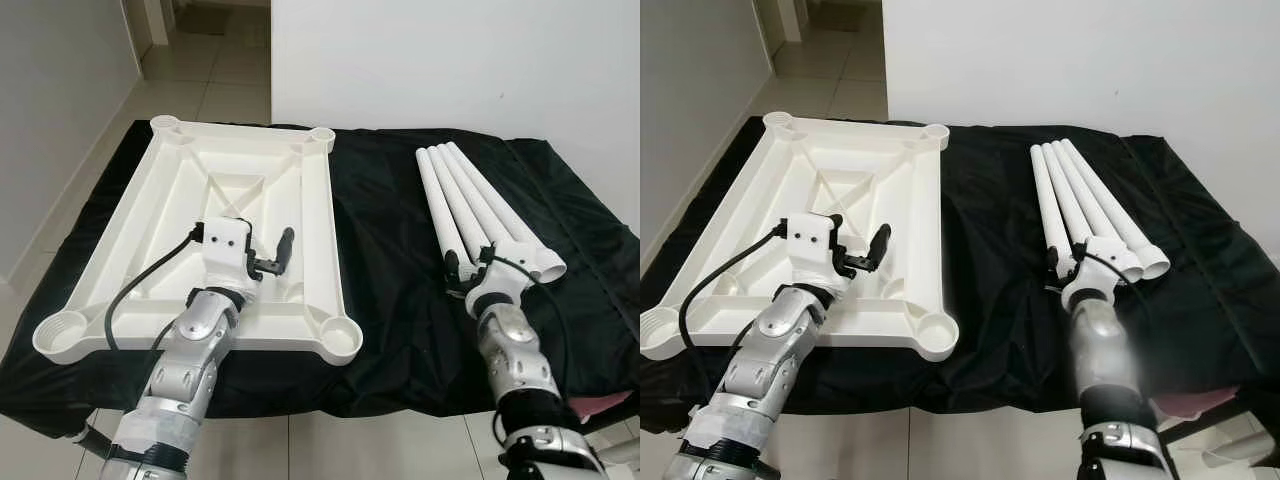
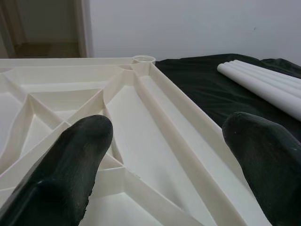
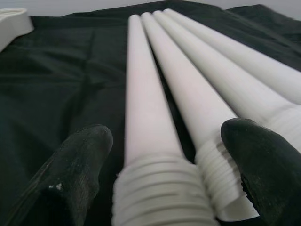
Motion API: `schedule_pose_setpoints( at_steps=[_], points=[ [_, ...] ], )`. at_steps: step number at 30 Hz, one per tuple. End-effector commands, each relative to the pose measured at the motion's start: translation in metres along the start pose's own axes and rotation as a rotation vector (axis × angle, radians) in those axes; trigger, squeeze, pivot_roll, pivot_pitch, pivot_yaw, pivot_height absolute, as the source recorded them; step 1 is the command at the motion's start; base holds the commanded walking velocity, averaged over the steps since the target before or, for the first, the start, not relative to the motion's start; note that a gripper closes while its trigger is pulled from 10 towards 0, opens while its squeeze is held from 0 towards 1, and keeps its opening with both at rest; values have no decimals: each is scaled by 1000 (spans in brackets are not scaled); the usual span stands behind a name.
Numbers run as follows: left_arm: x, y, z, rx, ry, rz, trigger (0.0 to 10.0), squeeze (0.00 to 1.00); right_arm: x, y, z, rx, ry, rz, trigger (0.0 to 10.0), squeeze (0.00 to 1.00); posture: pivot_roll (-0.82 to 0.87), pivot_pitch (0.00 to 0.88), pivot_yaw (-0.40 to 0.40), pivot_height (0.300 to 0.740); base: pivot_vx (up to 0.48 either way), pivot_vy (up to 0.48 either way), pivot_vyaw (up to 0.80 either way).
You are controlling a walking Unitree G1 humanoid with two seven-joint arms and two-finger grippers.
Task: Building children table
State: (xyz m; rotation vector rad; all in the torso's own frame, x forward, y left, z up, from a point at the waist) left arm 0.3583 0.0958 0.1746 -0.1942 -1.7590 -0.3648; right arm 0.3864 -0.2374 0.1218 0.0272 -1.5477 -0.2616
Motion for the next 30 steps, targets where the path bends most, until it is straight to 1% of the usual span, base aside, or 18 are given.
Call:
schedule_pose_setpoints(
  at_steps=[1,2,4,5,7,9,13,23,27,29,30],
  points=[
    [2,-11,2,-98,-9,-8,10000,0,-23,-4,2,-3,103,4,10000,0,6,25,-35,740,0,0,0],
    [2,-11,2,-98,-9,-8,10000,0,-23,-4,2,-3,103,4,10000,0,6,25,-35,740,0,0,0],
    [2,-10,3,-94,-7,-9,10000,0,-30,-3,3,13,139,12,10000,0,6,25,-35,740,0,0,0],
    [2,-10,3,-94,-7,-9,10000,0,-30,-3,3,13,139,12,10000,0,6,25,-35,740,0,0,0],
    [2,-10,3,-93,-5,-9,10000,0,-39,0,5,37,175,15,10000,0,8,25,-36,740,0,0,0],
    [2,-10,3,-93,-4,-9,10000,0,-43,1,6,46,189,17,10000,0,7,25,-35,740,0,0,0],
    [1,-10,4,-93,0,-13,10000,0,-49,0,7,51,216,18,10000,0,7,27,-33,740,0,0,0],
    [0,-12,5,-100,6,-7,10000,0,-43,-6,5,36,183,17,10000,0,4,33,-33,740,0,0,0],
    [-1,-14,4,-103,10,-10,10000,0,-33,-7,2,28,131,11,10000,0,2,37,-32,740,0,0,0],
    [-2,-15,5,-106,12,-13,10000,0,-32,-6,0,35,127,7,10000,0,2,37,-32,740,0,0,0],
    [-2,-15,5,-110,13,-15,10000,0,-31,-6,-1,36,128,6,6196,0,2,40,-32,740,0,0,0]
  ],
)
Point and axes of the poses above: a point about 5 cm out from each wrist's last joint towards the gripper, its own z axis pointing back from the gripper into the wrist, its own x axis along the axis of the wrist's last joint, y = z × x, the point moved 5 cm from there along -z, pointing out of the wrist towards the gripper, and after that the axes turned 8 degrees about -z, right-handed, at the moved point
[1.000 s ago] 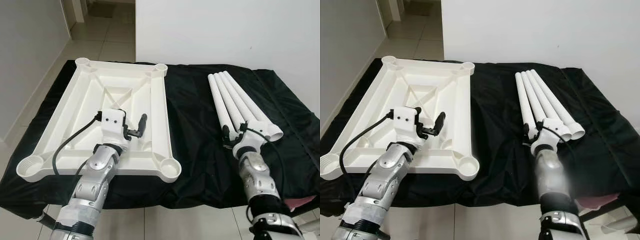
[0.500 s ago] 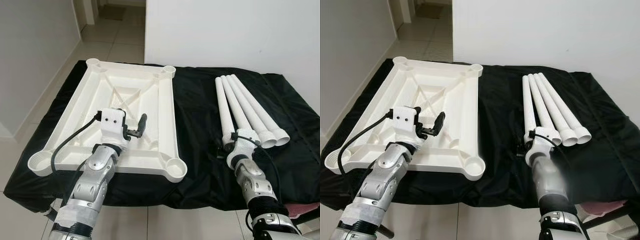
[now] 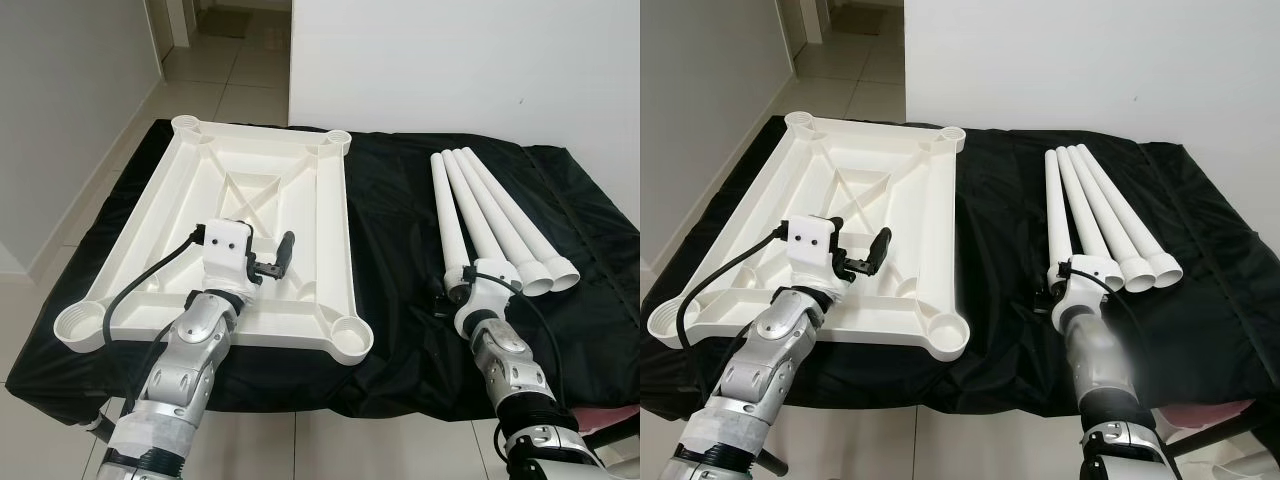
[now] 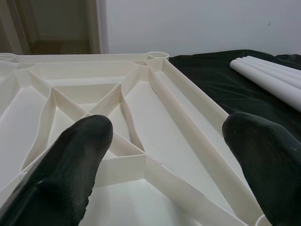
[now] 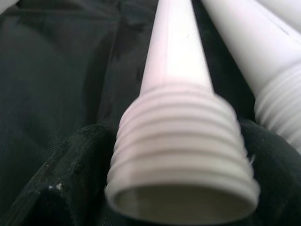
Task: Building children table
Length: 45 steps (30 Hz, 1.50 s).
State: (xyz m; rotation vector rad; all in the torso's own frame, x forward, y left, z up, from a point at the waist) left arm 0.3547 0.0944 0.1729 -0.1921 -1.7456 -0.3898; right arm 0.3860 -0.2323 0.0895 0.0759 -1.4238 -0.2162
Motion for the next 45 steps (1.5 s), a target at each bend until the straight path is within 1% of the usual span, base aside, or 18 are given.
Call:
schedule_pose_setpoints(
  at_steps=[1,3,4,15,16,17,18,21,25,26,27,29,30,32,36,37,38,45],
  points=[
    [-1,-13,1,-96,1,-4,10000,0,3,-3,-2,-5,-3,0,2275,0,2,44,-33,740,0,0,0],
    [-1,-13,1,-98,2,-5,10000,0,3,-3,-3,-1,-4,-2,2275,0,2,44,-33,740,0,0,0],
    [-1,-14,0,-103,2,-5,10000,0,3,-1,-4,3,3,-18,0,0,3,48,-31,740,0,0,0],
    [-1,-17,1,-141,13,-15,10000,0,-11,6,-6,24,74,-67,0,0,15,55,-34,740,0,0,0],
    [-1,-19,1,-153,17,-17,10000,0,-13,7,-6,26,82,-61,706,0,15,55,-34,740,0,0,0],
    [-1,-20,1,-163,18,-18,10000,0,-13,7,-6,26,74,-43,3412,0,15,55,-34,740,0,0,0],
    [-1,-22,1,-177,21,-5,10000,0,-8,10,-6,40,43,-26,10000,0,17,55,-35,740,0,0,0],
    [1,-27,1,-213,20,39,10000,0,18,21,-5,73,-114,52,10000,0,16,55,-34,740,0,0,0],
    [2,-35,1,-282,33,82,10000,0,40,38,3,156,-268,71,10000,0,15,57,-34,740,0,0,0],
    [2,-35,1,-282,33,82,10000,0,40,38,3,156,-268,71,10000,0,15,57,-34,740,0,0,0],
    [2,-38,2,-306,41,100,10000,90,44,44,7,190,-311,62,10000,0,16,58,-31,740,0,0,0],
    [2,-38,2,-306,41,100,10000,90,44,44,7,190,-311,62,10000,0,16,58,-31,740,0,0,0],
    [4,-41,3,-337,43,136,10000,1000,50,51,13,230,-362,52,10000,0,18,57,-29,740,0,0,0],
    [7,-43,5,-383,52,177,10000,1000,59,64,24,299,-444,51,10000,0,16,57,-27,740,0,0,0],
    [13,-44,4,-422,62,255,10000,1000,62,76,30,358,-473,68,10000,0,15,56,-22,740,0,0,0],
    [19,-44,2,-441,67,322,10000,741,63,83,32,385,-486,93,10000,0,16,56,-21,740,0,0,0],
    [26,-43,-1,-454,63,368,10000,0,63,89,34,411,-495,116,10000,0,17,55,-21,740,0,0,0],
    [43,-44,-18,-497,121,537,10000,0,57,115,43,513,-513,162,10000,0,15,56,-20,740,0,0,0]
  ],
)
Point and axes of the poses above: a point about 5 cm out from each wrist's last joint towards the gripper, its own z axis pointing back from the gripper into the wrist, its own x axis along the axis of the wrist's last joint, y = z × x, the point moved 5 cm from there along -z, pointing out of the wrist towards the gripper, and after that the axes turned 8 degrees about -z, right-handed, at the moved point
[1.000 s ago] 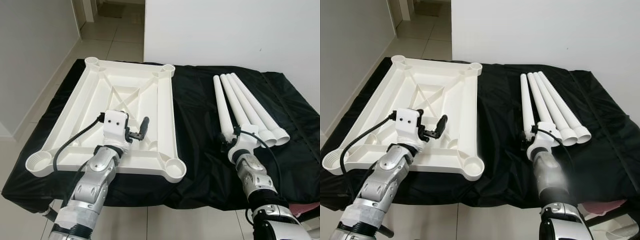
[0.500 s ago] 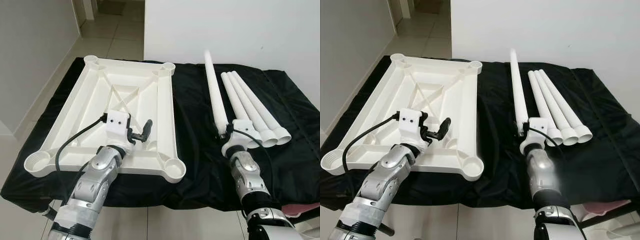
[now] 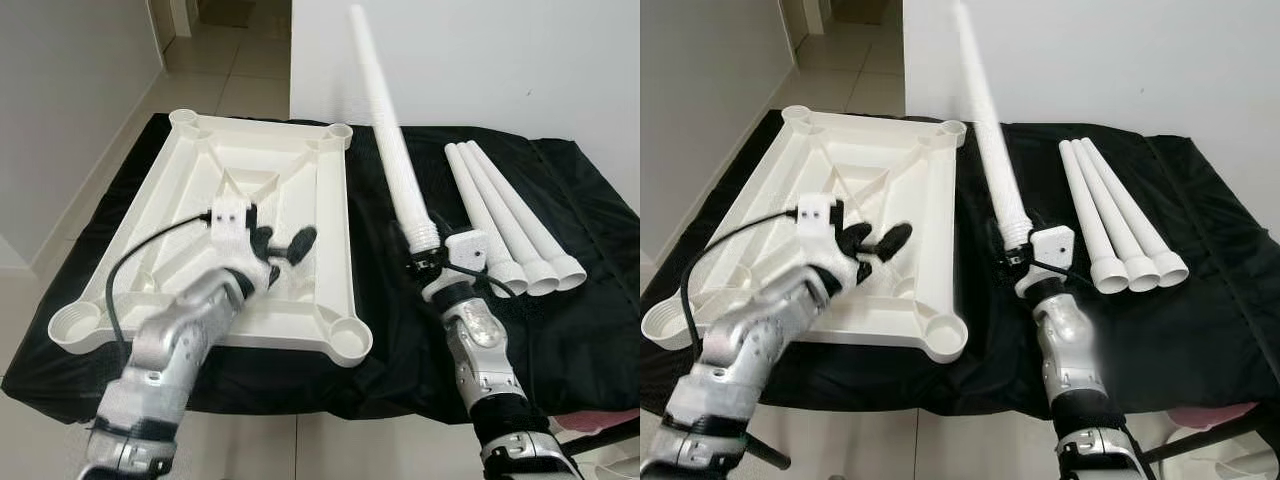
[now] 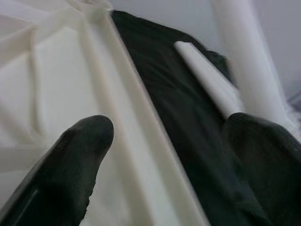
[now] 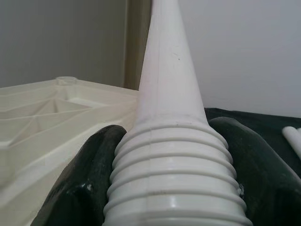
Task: Building children table
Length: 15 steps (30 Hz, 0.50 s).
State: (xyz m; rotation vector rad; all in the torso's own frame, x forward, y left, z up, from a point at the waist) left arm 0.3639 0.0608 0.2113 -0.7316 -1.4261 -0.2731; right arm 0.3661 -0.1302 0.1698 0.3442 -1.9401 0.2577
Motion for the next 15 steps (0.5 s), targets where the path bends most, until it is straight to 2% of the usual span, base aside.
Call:
schedule_pose_setpoints(
  at_steps=[1,3,5,6,8,15],
  points=[
    [-5,-24,-1,-240,16,45,10000,0,2,11,1,51,-16,26,10000,0,15,54,-21,740,0,0,0],
    [-1,-27,-8,-249,27,72,10000,0,1,26,3,107,-25,34,10000,0,14,53,-19,740,0,0,0],
    [0,-28,-10,-252,29,79,10000,0,1,29,3,118,-28,35,10000,0,14,53,-19,740,0,0,0],
    [11,-40,-10,-316,-4,130,10000,0,3,44,3,169,-43,36,10000,0,14,53,-19,740,0,0,0],
    [18,-49,-10,-363,-21,155,10000,0,4,55,3,205,-54,33,10000,0,7,51,-17,740,0,0,0],
    [22,-45,-18,-338,10,152,10000,0,4,79,5,298,-67,64,10000,0,7,50,-19,740,0,0,0]
  ],
)
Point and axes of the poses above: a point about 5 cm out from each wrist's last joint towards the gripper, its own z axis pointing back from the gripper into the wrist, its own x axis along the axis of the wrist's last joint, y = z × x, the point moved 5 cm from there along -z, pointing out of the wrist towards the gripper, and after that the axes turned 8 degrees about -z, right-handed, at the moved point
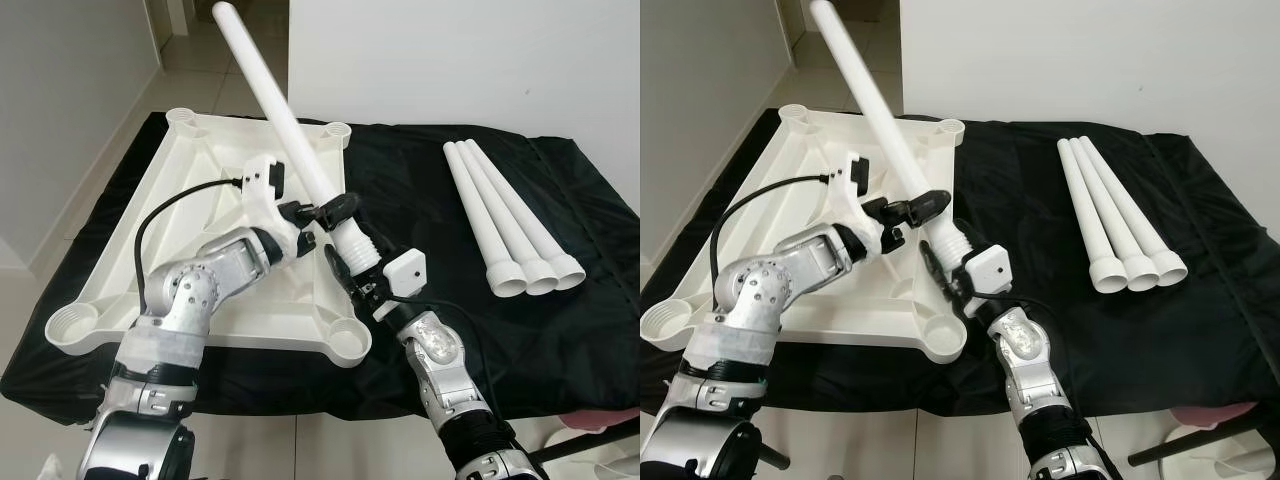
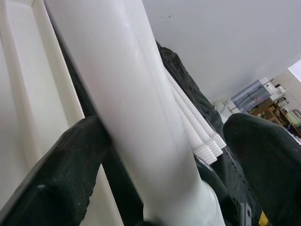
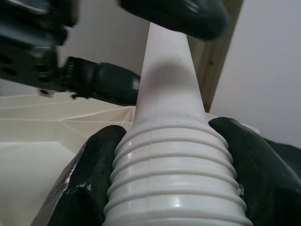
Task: Building children table
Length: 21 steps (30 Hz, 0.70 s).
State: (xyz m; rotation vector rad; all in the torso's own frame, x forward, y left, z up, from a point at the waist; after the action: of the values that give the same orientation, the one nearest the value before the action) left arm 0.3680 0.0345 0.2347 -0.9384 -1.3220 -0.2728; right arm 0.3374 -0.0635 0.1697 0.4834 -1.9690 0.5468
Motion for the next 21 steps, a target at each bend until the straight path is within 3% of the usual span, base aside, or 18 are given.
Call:
schedule_pose_setpoints(
  at_steps=[1,3,7,9,11,15,19,21],
  points=[
    [4,-20,-1,-193,-14,-7,10000,0,2,8,0,34,-15,20,10000,0,6,50,-19,740,0,0,0],
    [5,-19,-2,-190,-17,-13,10000,0,2,8,0,34,-15,20,10000,0,6,50,-19,740,0,0,0],
    [19,-3,-5,-121,-37,-29,10000,0,2,11,0,47,-14,24,10000,0,9,49,-21,740,0,0,0],
    [34,15,-6,-44,-58,-55,10000,0,1,14,1,57,-9,24,10000,0,9,48,-22,740,0,0,0],
    [39,20,-6,-25,-63,-57,10000,0,1,15,1,61,-7,24,10000,0,9,47,-22,740,0,0,0],
    [69,44,-3,63,-97,-20,10000,0,-1,17,1,68,-4,29,10000,0,11,44,-22,740,0,0,0],
    [80,47,-3,61,-112,8,10000,0,-1,17,1,71,-6,32,10000,0,11,44,-22,740,0,0,0],
    [84,45,-6,29,-104,74,10000,0,0,16,-2,74,-6,37,10000,0,16,43,-22,740,0,0,0]
  ],
)
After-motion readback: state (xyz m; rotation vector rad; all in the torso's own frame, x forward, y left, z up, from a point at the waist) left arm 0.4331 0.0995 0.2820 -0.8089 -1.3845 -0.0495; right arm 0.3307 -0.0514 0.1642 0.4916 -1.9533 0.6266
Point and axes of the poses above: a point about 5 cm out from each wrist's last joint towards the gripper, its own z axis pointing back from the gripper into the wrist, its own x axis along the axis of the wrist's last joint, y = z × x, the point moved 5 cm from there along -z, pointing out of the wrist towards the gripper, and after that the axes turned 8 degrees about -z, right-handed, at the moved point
